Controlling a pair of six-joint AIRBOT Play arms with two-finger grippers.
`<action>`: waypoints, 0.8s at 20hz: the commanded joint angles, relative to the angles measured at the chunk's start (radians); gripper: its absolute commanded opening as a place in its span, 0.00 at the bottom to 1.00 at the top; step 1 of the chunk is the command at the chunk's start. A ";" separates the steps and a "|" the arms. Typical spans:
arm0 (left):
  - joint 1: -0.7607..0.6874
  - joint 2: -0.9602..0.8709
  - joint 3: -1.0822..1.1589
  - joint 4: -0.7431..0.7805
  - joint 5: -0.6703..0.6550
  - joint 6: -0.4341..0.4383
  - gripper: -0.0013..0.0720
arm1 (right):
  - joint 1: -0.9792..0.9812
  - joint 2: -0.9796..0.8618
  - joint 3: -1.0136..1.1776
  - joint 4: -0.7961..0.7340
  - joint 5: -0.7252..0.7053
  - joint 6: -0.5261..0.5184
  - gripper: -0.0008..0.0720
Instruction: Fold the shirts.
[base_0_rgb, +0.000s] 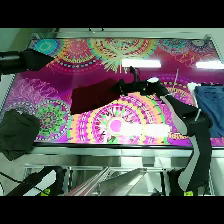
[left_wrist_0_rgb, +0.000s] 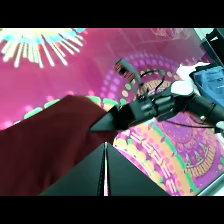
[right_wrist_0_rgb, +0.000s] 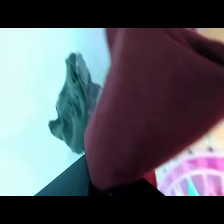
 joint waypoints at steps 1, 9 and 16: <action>0.001 0.000 0.000 -0.001 0.012 0.001 0.04 | -0.066 0.157 0.025 -0.091 -0.081 0.072 0.03; 0.001 -0.001 0.000 0.000 0.008 0.002 0.04 | -0.587 0.290 0.277 -0.463 -0.163 0.466 0.03; 0.000 -0.002 0.000 0.000 -0.026 0.000 0.04 | -0.995 0.296 0.293 -0.577 0.030 0.615 0.03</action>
